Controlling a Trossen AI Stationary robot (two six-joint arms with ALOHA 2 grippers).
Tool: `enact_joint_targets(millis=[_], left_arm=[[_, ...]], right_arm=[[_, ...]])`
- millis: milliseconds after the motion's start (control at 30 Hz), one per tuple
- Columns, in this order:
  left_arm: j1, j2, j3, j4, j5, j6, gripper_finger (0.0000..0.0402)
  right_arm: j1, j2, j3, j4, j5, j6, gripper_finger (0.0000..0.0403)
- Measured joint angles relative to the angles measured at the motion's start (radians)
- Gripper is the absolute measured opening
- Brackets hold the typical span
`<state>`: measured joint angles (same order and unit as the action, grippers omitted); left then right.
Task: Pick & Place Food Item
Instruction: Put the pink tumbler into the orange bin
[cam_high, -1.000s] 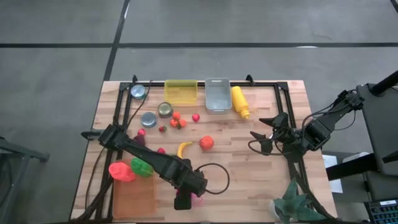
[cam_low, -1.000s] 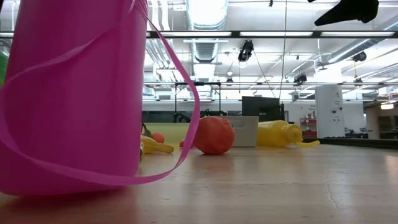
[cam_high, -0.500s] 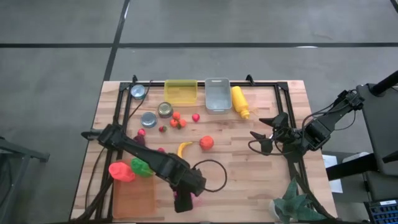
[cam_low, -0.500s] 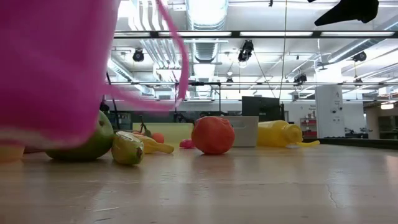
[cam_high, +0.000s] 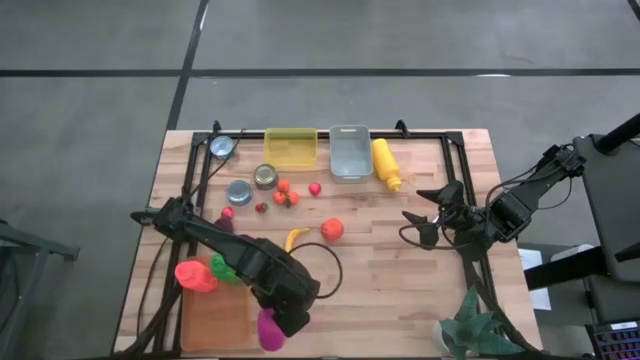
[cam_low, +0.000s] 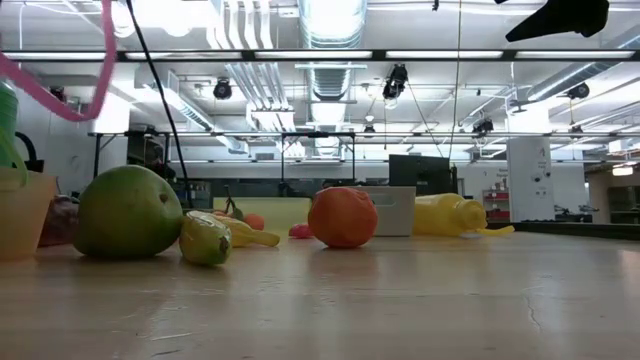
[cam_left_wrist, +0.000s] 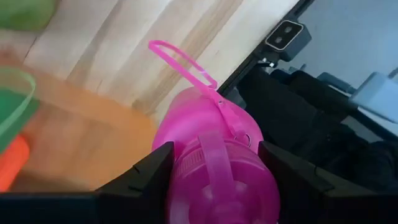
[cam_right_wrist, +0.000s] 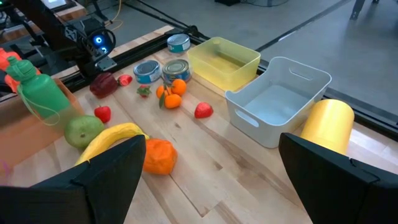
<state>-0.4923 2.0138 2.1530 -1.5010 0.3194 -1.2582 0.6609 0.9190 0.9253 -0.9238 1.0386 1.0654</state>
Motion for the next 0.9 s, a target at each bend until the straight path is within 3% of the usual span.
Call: enact_joint_targets(millis=[233, 600, 900], left_arm=[[-0.040, -0.008, 0.027, -0.062, -0.025, -0.107, 0.0211], [-0.155, -0.089, 0.006, -0.070, -0.191, -0.296, 0.0212], [-0.254, -0.178, -0.108, -0.071, -0.166, -0.490, 0.0212]], right_arm=[[0.000, 0.000, 0.000, 0.000, 0.000, 0.000, 0.0364], [0.000, 0.000, 0.000, 0.001, 0.000, 0.000, 0.0364], [-0.001, 0.000, 0.000, 0.003, 0.000, 0.000, 0.0364]])
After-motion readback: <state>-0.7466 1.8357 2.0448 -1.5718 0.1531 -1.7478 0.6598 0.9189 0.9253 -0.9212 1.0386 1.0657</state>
